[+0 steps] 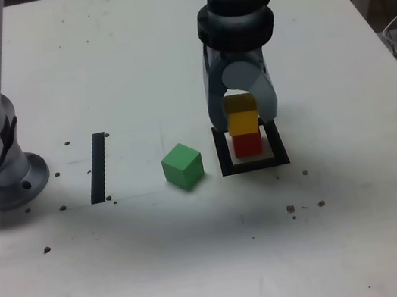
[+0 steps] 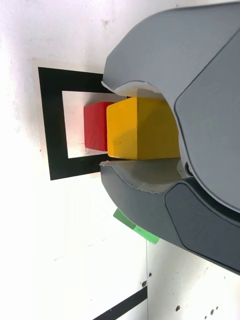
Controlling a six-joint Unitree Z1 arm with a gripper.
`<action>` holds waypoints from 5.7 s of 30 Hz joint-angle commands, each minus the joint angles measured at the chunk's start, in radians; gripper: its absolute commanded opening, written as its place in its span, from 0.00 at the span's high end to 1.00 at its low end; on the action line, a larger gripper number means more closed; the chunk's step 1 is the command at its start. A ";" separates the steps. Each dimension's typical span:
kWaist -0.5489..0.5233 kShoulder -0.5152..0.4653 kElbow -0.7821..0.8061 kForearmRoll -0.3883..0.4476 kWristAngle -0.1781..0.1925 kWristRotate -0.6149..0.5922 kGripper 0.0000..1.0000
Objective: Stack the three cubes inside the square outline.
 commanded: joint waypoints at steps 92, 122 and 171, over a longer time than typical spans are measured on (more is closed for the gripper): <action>0.010 -0.154 0.473 -0.202 -0.226 -0.540 0.15; 0.028 -0.142 0.486 -0.209 -0.268 -0.480 0.83; 0.040 0.031 -0.246 0.324 -0.080 -0.066 0.86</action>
